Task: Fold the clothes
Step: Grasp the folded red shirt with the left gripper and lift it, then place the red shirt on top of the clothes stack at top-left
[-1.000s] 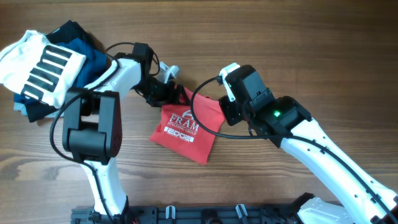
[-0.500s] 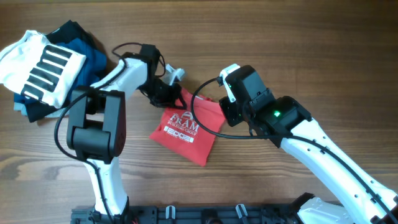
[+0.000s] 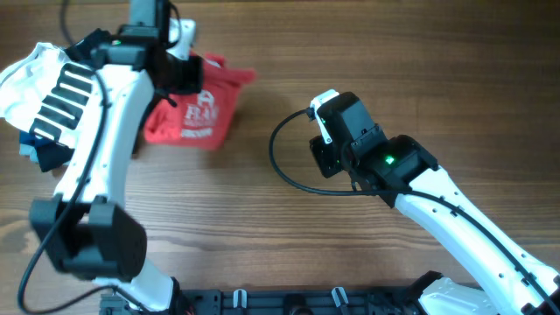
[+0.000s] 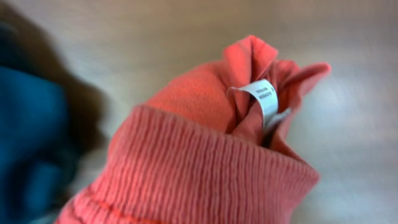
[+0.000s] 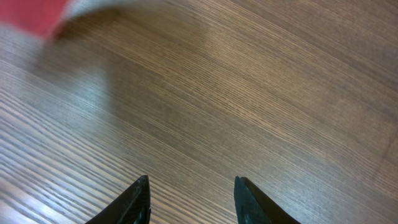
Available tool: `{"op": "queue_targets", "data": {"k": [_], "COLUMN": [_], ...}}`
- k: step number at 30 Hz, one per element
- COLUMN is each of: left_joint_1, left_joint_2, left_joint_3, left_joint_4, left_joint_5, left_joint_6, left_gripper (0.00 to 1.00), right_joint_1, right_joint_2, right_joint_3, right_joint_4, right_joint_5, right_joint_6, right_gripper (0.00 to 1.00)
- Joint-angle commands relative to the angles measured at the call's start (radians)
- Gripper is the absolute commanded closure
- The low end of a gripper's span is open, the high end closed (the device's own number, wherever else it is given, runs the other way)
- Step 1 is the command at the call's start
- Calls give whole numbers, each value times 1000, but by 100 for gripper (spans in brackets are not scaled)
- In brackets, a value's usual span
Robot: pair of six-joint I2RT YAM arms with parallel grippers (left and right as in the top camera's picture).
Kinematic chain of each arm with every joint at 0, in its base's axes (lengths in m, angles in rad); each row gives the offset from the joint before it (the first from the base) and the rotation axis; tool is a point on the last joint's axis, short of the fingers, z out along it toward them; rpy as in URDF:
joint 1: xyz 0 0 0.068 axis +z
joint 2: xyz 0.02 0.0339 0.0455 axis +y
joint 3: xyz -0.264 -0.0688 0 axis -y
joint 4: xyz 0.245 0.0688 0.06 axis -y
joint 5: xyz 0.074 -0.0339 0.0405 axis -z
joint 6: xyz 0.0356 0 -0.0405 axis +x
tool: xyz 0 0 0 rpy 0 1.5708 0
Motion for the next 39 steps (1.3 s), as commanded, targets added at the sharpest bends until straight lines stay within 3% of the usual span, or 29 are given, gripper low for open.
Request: {"op": "queue_targets", "data": {"k": [1, 17, 33, 34, 36, 37, 38, 39], "left_joint_1": [74, 421, 651, 656, 672, 680, 687, 697], "left_joint_2": [-84, -111, 88, 94, 109, 112, 116, 116], "left_joint_3": [24, 24, 24, 24, 24, 24, 24, 24], "left_joint_4": [61, 292, 377, 380, 383, 382, 381, 379], "left_joint_5": [-108, -105, -64, -64, -65, -65, -69, -76], "left_joint_6": [-31, -162, -221, -221, -221, -222, -231, -256], "left_gripper": [96, 94, 91, 86, 67, 47, 11, 0], "right_joint_1": [-3, -3, -3, -3, -3, -3, -3, -3], "right_joint_2": [-4, -4, -4, -4, -4, -4, -4, -4], "right_joint_3": [20, 20, 20, 20, 20, 20, 20, 20], "right_joint_4": [-2, -22, -36, -36, -36, -36, -36, -36], "right_joint_5": [21, 21, 21, 21, 21, 21, 21, 21], "right_joint_6": [8, 27, 34, 34, 35, 35, 35, 40], "right_gripper": [56, 56, 56, 56, 56, 56, 56, 56]}}
